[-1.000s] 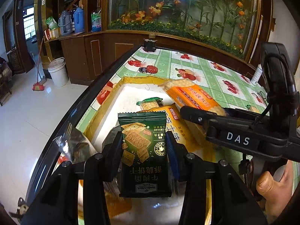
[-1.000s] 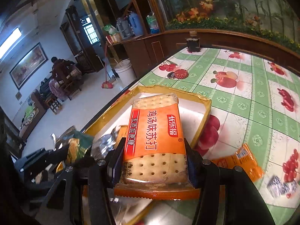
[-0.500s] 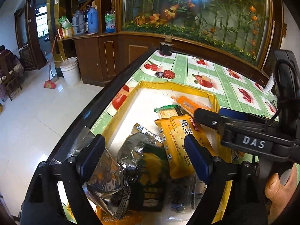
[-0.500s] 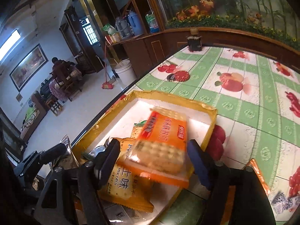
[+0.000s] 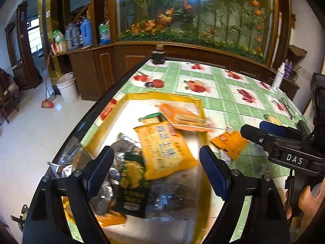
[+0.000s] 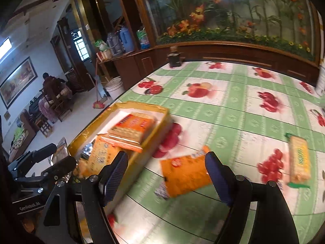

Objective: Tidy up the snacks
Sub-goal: 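Open both grippers to drop the cracker packs into the box, then move both open grippers toward the white-and-blue milk candies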

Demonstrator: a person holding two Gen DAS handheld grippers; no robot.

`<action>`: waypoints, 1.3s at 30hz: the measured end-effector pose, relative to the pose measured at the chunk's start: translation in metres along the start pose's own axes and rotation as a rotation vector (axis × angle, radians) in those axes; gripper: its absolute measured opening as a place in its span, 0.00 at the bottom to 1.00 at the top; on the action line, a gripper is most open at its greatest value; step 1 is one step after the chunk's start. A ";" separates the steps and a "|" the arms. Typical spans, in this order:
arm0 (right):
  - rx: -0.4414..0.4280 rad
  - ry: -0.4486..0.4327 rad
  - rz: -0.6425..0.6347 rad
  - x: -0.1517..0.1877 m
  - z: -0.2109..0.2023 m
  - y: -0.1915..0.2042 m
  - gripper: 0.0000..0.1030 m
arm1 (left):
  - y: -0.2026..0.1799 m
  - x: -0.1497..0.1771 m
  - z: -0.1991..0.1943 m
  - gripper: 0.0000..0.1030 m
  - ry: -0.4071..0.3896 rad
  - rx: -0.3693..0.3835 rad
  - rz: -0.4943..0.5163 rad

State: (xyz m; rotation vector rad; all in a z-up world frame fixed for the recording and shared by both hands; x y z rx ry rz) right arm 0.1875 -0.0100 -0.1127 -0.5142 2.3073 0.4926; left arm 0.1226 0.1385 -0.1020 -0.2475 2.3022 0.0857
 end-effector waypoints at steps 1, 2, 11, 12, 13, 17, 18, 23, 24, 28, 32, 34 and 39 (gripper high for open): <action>0.011 -0.004 0.013 0.003 -0.006 -0.008 0.78 | -0.008 0.000 -0.002 0.84 0.000 0.007 0.013; 0.020 -0.011 0.034 0.007 -0.013 -0.019 0.78 | -0.015 0.000 -0.002 0.84 0.003 0.014 0.023; 0.110 -0.035 0.169 0.049 -0.063 -0.106 0.80 | -0.076 0.012 -0.002 0.84 0.040 0.078 0.112; 0.116 -0.035 0.176 0.052 -0.066 -0.113 0.80 | -0.081 0.013 -0.002 0.84 0.039 0.082 0.123; 0.125 -0.035 0.185 0.055 -0.070 -0.120 0.80 | -0.086 0.013 -0.002 0.84 0.040 0.084 0.134; 0.145 -0.036 0.211 0.065 -0.079 -0.140 0.80 | -0.108 0.016 0.002 0.84 0.053 0.086 0.187; 0.144 -0.035 0.216 0.067 -0.080 -0.143 0.80 | -0.113 0.019 0.004 0.84 0.062 0.091 0.198; 0.121 -0.033 0.198 0.070 -0.080 -0.141 0.80 | -0.140 0.031 0.009 0.84 0.097 0.169 0.251; 0.109 -0.031 0.187 0.069 -0.079 -0.139 0.80 | -0.147 0.035 0.011 0.84 0.107 0.190 0.262; 0.048 -0.012 0.124 0.070 -0.069 -0.121 0.80 | -0.152 0.047 0.020 0.84 0.133 0.184 0.284; 0.020 0.019 0.083 0.067 -0.053 -0.110 0.78 | -0.137 0.049 0.039 0.84 0.162 0.180 0.225; 0.010 0.026 0.079 0.063 -0.046 -0.107 0.75 | -0.131 0.049 0.048 0.84 0.170 0.190 0.204; 0.030 0.054 0.081 0.056 -0.029 -0.111 0.74 | -0.134 0.046 0.051 0.84 0.148 0.172 0.261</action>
Point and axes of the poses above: each gripper's, at about its wrist camera, not at the fingertips, and z roughly the way its jaws point, y to its left, x to its underside, the point moved 8 cm from there along z, roughly the way its jaws point, and after that the axes turned 1 degree about y, right-handed, at the moved point
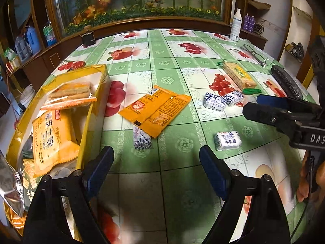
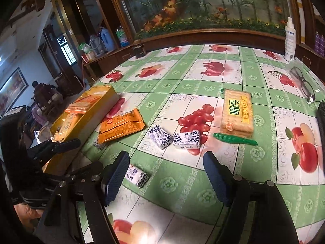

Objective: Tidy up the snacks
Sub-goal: 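Move both open grippers toward the white-and-blue milk candies, then grasp a white-and-blue milk candy with each gripper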

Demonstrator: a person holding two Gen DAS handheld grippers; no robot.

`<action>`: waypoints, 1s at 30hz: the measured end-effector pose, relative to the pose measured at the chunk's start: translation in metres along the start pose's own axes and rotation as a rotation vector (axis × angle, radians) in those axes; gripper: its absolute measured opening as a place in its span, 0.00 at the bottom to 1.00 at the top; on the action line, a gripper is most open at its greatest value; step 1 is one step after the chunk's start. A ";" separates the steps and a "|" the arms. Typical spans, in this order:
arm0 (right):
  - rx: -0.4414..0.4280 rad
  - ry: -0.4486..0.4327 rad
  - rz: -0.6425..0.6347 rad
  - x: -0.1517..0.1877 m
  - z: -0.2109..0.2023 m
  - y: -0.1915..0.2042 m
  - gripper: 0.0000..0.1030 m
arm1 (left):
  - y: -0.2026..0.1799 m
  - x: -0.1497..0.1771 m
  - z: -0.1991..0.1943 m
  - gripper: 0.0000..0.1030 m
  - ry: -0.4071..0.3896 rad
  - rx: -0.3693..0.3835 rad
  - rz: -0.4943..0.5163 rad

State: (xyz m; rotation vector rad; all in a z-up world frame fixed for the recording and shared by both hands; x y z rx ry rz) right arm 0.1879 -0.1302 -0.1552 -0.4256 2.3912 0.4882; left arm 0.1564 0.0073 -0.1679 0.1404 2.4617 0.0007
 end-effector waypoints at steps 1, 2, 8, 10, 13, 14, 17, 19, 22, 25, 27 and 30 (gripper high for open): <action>0.002 0.005 0.003 -0.001 0.002 -0.001 0.74 | 0.001 -0.001 0.000 0.84 -0.005 0.007 0.006; 0.004 0.007 0.004 -0.002 0.003 -0.003 0.74 | 0.003 -0.001 0.001 0.84 -0.008 0.010 0.014; -0.003 0.006 0.008 -0.004 0.006 -0.007 0.74 | 0.027 -0.004 0.010 0.84 -0.002 -0.027 0.033; -0.003 0.006 0.015 -0.005 0.007 -0.009 0.74 | 0.028 -0.006 0.009 0.84 -0.001 0.023 0.022; -0.003 0.011 0.020 -0.006 0.010 -0.012 0.74 | 0.025 -0.010 0.012 0.84 0.006 0.049 0.010; -0.002 0.012 0.023 -0.006 0.011 -0.013 0.74 | 0.023 -0.011 0.014 0.84 0.011 0.048 0.015; -0.002 0.014 0.030 -0.007 0.013 -0.014 0.74 | 0.015 -0.012 0.020 0.84 0.020 0.029 0.027; 0.001 0.017 0.029 -0.008 0.015 -0.015 0.74 | 0.015 -0.013 0.023 0.84 0.018 -0.005 0.029; 0.000 0.025 0.031 -0.009 0.019 -0.016 0.72 | 0.018 -0.016 0.027 0.82 0.017 -0.035 0.025; 0.006 0.039 0.025 -0.010 0.025 -0.017 0.68 | 0.024 -0.018 0.028 0.71 0.018 -0.065 0.022; 0.022 0.050 0.012 -0.011 0.030 -0.016 0.68 | 0.024 -0.018 0.028 0.68 0.015 -0.065 0.025; 0.044 0.062 -0.012 -0.013 0.035 -0.015 0.66 | 0.024 -0.019 0.027 0.57 0.008 -0.072 0.033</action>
Point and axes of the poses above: each gripper's, at about its wrist camera, not at the fingertips, and z roughly the way its jaws point, y to its left, x to its underside, the point moved 8 cm from there along z, roughly the way its jaws point, and after that the axes turned 1 degree about y, right-handed, at the moved point
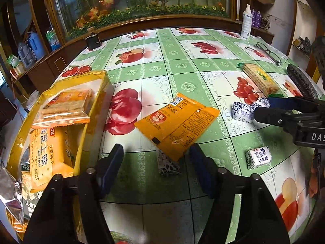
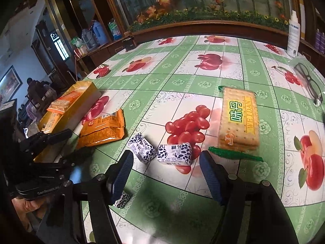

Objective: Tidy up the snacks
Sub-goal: 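Grasp a white-and-blue milk candy with each gripper, then carry both milk candies over the foam box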

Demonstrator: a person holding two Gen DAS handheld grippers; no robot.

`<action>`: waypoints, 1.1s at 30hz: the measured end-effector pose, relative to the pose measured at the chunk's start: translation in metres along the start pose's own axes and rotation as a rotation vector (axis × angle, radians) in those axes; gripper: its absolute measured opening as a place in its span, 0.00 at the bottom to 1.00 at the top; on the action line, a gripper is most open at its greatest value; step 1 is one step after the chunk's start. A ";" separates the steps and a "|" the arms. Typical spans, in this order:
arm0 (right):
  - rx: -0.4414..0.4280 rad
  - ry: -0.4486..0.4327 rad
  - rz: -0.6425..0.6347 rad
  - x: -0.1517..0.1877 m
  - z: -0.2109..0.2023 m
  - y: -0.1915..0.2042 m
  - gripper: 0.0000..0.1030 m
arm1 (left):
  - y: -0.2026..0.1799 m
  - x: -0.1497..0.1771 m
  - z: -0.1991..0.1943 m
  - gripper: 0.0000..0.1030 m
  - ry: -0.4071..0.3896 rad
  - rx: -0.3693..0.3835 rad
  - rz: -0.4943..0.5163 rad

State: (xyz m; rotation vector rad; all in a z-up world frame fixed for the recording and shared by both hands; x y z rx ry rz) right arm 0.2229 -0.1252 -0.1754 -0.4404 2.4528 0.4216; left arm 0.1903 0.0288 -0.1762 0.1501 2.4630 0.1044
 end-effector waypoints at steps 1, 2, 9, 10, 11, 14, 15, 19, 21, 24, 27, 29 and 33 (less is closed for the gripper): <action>0.011 0.006 -0.005 -0.001 0.002 0.000 0.65 | 0.000 -0.001 -0.001 0.51 -0.006 -0.001 0.003; 0.026 0.009 -0.014 -0.002 0.003 0.000 0.65 | -0.001 -0.001 -0.001 0.30 -0.003 0.031 -0.003; 0.049 0.001 -0.030 -0.001 0.001 -0.001 0.46 | -0.008 0.002 0.005 0.16 0.021 0.112 -0.026; 0.046 0.001 -0.022 -0.001 0.001 -0.003 0.40 | -0.008 0.002 0.005 0.16 0.020 0.121 -0.033; 0.048 0.007 -0.019 0.000 0.001 -0.004 0.35 | -0.008 0.003 0.004 0.15 0.020 0.124 -0.035; 0.019 0.001 0.007 0.003 -0.003 -0.007 0.35 | -0.010 0.006 0.001 0.15 0.019 0.151 -0.045; 0.016 -0.002 0.008 0.004 -0.005 -0.008 0.35 | -0.011 0.007 -0.001 0.15 0.018 0.159 -0.048; 0.002 -0.009 0.023 0.008 -0.011 -0.010 0.35 | -0.015 0.011 -0.008 0.15 0.010 0.198 -0.068; 0.001 -0.019 0.031 0.009 -0.018 -0.012 0.35 | -0.015 0.014 -0.016 0.15 -0.001 0.207 -0.071; -0.014 -0.041 0.046 0.012 -0.030 -0.013 0.35 | -0.015 0.015 -0.028 0.15 -0.019 0.223 -0.071; -0.033 -0.069 0.062 0.016 -0.045 -0.011 0.35 | -0.015 0.016 -0.042 0.15 -0.041 0.233 -0.080; -0.037 -0.079 0.061 0.019 -0.052 -0.006 0.35 | -0.016 0.018 -0.049 0.15 -0.051 0.232 -0.080; -0.044 -0.089 0.036 0.024 -0.061 0.009 0.35 | -0.015 0.021 -0.061 0.15 -0.072 0.206 -0.073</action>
Point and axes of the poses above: each gripper's, at about its wrist camera, not at the fingertips, and z roughly the way its jaws point, y to its left, x to its underside, the point moved 8 cm from there along z, roughly the way its jaws point, and after that the axes turned 1 degree about y, right-handed, at the moved point
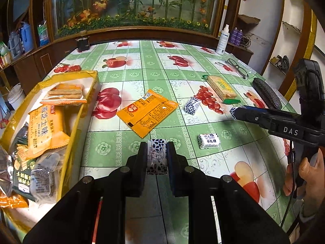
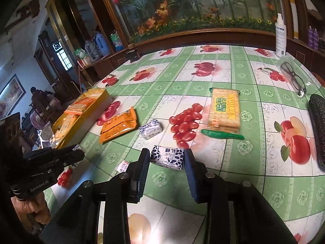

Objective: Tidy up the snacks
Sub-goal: 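Carry both milk candies over the foam box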

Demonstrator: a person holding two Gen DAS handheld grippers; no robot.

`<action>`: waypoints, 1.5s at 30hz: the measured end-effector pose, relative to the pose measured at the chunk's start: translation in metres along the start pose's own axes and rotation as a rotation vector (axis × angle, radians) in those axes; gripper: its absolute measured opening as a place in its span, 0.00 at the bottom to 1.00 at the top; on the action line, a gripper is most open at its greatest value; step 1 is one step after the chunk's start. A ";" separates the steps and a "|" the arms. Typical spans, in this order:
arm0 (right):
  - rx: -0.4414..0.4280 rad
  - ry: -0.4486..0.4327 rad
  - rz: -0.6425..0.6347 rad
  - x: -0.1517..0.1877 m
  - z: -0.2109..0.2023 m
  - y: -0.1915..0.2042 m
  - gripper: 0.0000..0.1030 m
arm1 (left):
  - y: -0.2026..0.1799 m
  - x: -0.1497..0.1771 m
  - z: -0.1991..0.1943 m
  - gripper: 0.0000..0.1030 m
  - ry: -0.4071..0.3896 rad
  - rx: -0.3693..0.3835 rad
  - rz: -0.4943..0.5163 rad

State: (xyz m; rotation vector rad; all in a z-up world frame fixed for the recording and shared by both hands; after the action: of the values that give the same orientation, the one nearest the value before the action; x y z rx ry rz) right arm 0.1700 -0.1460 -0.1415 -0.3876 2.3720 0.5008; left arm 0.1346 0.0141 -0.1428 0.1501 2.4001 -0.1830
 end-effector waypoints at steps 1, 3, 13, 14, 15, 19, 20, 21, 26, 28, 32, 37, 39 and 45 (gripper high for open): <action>-0.003 -0.002 -0.006 0.001 -0.002 0.005 0.35 | 0.001 0.000 -0.003 0.15 -0.004 -0.002 -0.003; -0.012 -0.005 -0.020 0.002 -0.005 0.015 0.34 | 0.003 0.002 -0.008 0.15 -0.011 -0.006 -0.011; -0.003 -0.038 -0.158 -0.002 -0.024 0.079 0.34 | 0.033 0.010 -0.042 0.16 -0.067 -0.085 -0.060; -0.001 -0.040 -0.175 -0.003 -0.025 0.086 0.34 | 0.037 0.010 -0.045 0.15 -0.073 -0.093 -0.069; 0.003 -0.040 -0.194 -0.004 -0.026 0.093 0.34 | 0.042 0.011 -0.048 0.16 -0.079 -0.100 -0.078; 0.008 -0.052 -0.263 -0.007 -0.027 0.121 0.34 | 0.061 0.013 -0.059 0.16 -0.096 -0.138 -0.103; 0.007 -0.055 -0.277 -0.008 -0.027 0.127 0.34 | 0.067 0.014 -0.062 0.16 -0.099 -0.149 -0.110; 0.006 -0.058 -0.292 -0.009 -0.027 0.134 0.34 | 0.073 0.016 -0.064 0.16 -0.102 -0.160 -0.119; -0.022 -0.063 -0.354 -0.014 -0.023 0.171 0.34 | 0.100 0.023 -0.074 0.16 -0.113 -0.194 -0.166; -0.038 -0.062 -0.382 -0.016 -0.019 0.188 0.34 | 0.111 0.025 -0.077 0.16 -0.117 -0.210 -0.183; -0.064 -0.049 -0.430 -0.015 -0.006 0.216 0.34 | 0.128 0.028 -0.082 0.16 -0.122 -0.226 -0.211; -0.079 -0.037 -0.488 -0.015 0.011 0.246 0.34 | 0.147 0.033 -0.085 0.16 -0.125 -0.244 -0.240; -0.086 -0.033 -0.506 -0.018 0.019 0.256 0.34 | 0.155 0.034 -0.084 0.16 -0.123 -0.253 -0.253; -0.115 -0.020 -0.547 -0.020 0.040 0.285 0.34 | 0.175 0.035 -0.086 0.16 -0.126 -0.269 -0.287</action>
State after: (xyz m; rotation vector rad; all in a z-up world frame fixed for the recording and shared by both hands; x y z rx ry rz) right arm 0.0929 0.1256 -0.0849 -1.0381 2.0982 0.3755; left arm 0.0800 0.2030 -0.1192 -0.3222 2.2852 0.0009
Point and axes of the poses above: each gripper's, at about its wrist camera, not at the fingertips, and z roughly the way its jaws point, y to its left, x to its underside, the point moved 8 cm from there along z, roughly the way its jaws point, and after that the axes turned 1 degree about y, right-handed, at the moved point
